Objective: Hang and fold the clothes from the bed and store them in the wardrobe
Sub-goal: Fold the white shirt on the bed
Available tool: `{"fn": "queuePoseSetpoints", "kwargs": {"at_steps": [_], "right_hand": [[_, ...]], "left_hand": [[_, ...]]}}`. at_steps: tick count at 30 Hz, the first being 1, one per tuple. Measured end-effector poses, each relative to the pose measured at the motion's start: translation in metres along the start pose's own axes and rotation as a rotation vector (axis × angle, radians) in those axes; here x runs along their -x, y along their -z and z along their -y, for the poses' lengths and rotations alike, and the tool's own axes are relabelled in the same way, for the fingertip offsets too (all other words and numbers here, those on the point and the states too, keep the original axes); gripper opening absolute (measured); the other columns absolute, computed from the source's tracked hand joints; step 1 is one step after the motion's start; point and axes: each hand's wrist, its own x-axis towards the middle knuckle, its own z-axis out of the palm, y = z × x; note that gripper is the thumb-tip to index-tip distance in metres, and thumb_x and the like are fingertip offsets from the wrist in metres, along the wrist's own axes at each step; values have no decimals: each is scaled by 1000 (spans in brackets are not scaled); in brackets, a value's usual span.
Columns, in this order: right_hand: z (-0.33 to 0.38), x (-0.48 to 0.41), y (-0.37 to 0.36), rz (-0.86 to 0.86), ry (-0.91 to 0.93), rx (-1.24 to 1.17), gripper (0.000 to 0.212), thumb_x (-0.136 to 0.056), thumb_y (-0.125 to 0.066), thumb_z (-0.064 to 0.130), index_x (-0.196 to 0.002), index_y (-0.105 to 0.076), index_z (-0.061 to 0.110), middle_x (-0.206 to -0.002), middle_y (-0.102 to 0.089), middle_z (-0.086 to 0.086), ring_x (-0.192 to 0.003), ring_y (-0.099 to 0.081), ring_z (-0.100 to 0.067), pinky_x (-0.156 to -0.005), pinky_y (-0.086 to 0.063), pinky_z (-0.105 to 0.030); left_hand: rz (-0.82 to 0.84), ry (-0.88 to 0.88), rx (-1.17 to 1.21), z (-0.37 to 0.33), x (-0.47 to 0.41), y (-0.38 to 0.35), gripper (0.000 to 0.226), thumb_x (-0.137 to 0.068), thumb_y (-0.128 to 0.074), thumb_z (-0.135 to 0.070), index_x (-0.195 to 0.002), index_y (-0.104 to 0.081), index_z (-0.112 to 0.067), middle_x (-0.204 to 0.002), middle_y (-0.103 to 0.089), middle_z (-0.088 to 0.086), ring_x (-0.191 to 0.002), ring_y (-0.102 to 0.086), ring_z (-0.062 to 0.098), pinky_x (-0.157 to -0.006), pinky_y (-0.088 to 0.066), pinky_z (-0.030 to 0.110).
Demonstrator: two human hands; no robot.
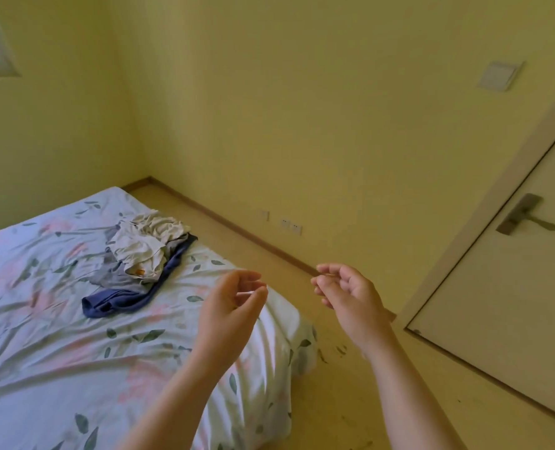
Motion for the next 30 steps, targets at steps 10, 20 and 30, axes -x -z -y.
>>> {"fn": "queuePoseSetpoints", "kwargs": {"at_steps": [10,20,30], "right_hand": [[-11,-118,-18,12,-58,102,17,-95,-58,28,-111,-62,31,-104,-69,8,-92,-64,2,-81,-52,-19],[-43,-226,29,7,-82,81,16,-95,-58,26,-110,-62,31,-106,-69,7,-95,-65,-1,-83,-52,-21],[-84,-368,153,79,-83,94,12,-95,-61,21,-104,-63,28,-100,-69,2,-91,-65,-5,-78,-50,-19]], "left_hand": [[61,49,0,17,-137,-18,17,-89,-63,-12,-101,-64,-25,-97,-72,-3,-86,-69,9,-78,-59,37],[82,67,-38,15,-228,-96,17,-88,-63,-14,-100,-65,-26,-95,-72,-6,-84,-69,7,-76,-57,29],[17,74,-44,0,-313,-259,18,-88,-64,-13,-98,-65,-28,-92,-72,-7,-80,-69,6,-64,-56,20]]}}
